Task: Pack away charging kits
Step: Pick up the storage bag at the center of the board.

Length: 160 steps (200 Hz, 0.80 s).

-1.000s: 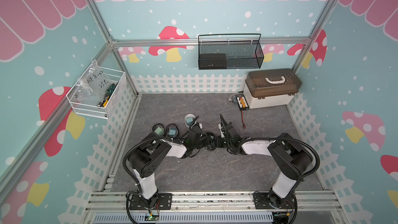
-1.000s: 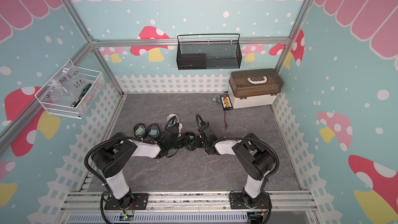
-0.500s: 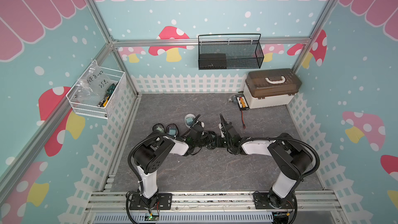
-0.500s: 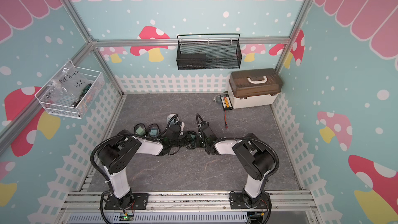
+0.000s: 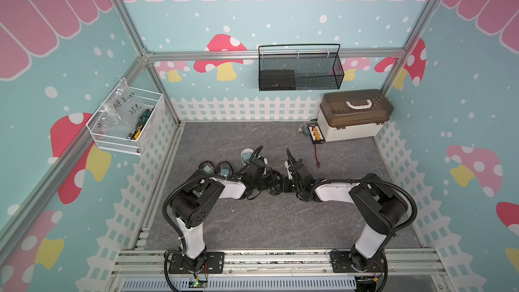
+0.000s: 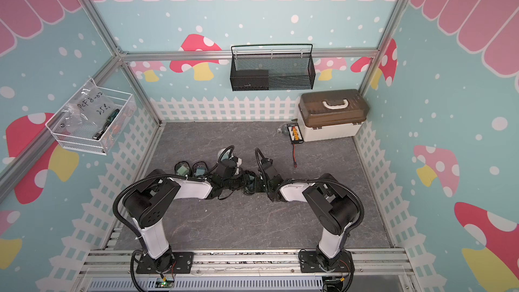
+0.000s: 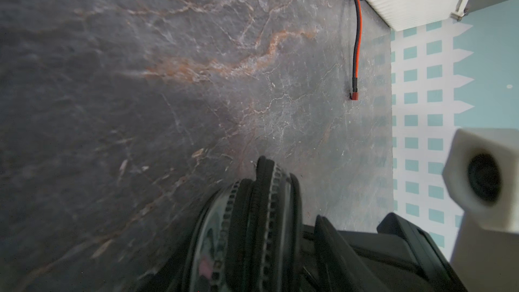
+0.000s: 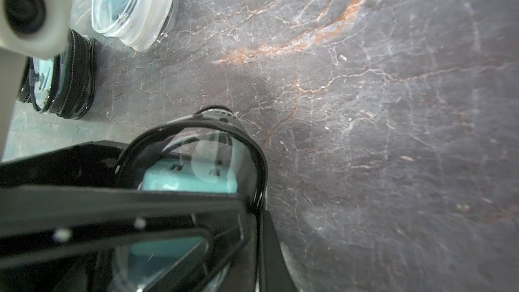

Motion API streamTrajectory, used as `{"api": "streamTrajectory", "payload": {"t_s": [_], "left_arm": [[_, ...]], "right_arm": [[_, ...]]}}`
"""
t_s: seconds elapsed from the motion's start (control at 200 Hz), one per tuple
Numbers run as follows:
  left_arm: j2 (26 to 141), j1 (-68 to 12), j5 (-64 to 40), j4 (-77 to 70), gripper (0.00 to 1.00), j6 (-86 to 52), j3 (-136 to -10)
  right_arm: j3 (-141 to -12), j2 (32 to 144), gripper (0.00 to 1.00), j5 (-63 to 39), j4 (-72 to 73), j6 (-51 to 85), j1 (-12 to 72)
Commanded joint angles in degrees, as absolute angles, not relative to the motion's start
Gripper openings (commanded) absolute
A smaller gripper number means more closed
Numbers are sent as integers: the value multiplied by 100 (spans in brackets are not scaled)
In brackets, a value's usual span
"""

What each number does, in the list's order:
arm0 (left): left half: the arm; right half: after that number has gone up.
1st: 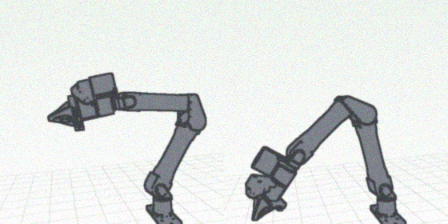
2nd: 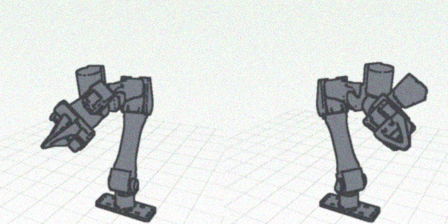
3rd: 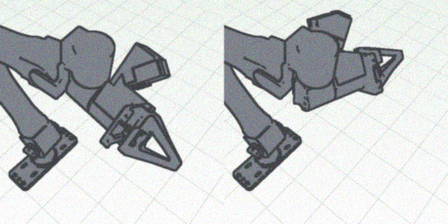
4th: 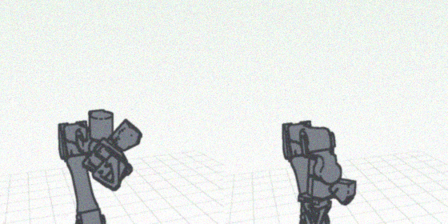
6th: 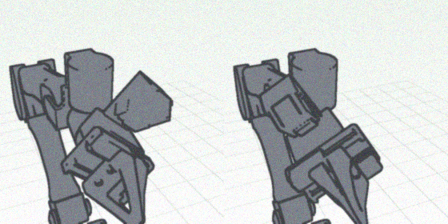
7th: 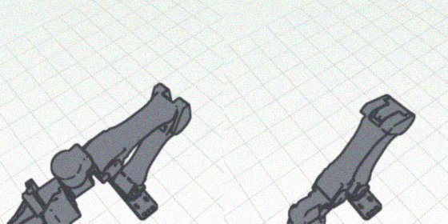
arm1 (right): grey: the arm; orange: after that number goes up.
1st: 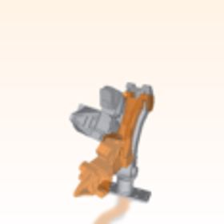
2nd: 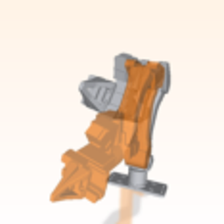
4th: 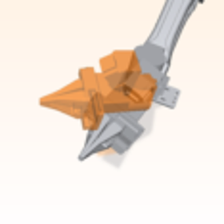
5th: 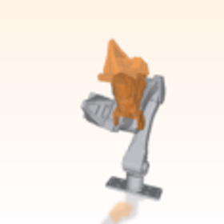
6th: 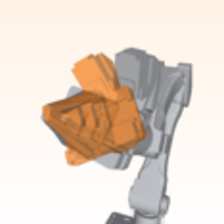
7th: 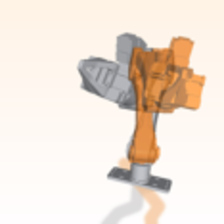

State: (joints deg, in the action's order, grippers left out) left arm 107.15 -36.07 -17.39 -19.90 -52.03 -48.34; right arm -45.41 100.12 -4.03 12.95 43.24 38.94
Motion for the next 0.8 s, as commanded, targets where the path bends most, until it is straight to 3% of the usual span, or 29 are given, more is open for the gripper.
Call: {"api": "streamTrajectory", "payload": {"t_s": [0.0,0.1,0.315,0.45,0.66,0.73,0.795], "left_arm": [[11159,-3654,-1827,-1077,61,-5064,-4830],[11296,-3701,-1786,-892,57,-4993,-4997],[11384,-3700,-1776,-888,29,-5001,-5037],[11230,-3698,-1724,-729,24,-4951,-5062],[10421,-3708,-1649,-544,9,-4836,-5127],[9920,-3700,-1501,-437,0,-4773,-5150],[9286,-3716,-1315,-470,0,-4700,-5079]], "right_arm": [[-4675,10185,0,-421,1160,4206,3886],[-4687,10195,0,-380,1155,4175,3886],[-4693,10149,0,-389,1160,4141,3884],[-4689,9938,3,-375,1066,4078,3880],[-4624,9090,25,-254,665,3913,3871],[-4582,8614,30,-227,498,3842,3877],[-4533,8110,35,-195,379,3750,3889]]}}
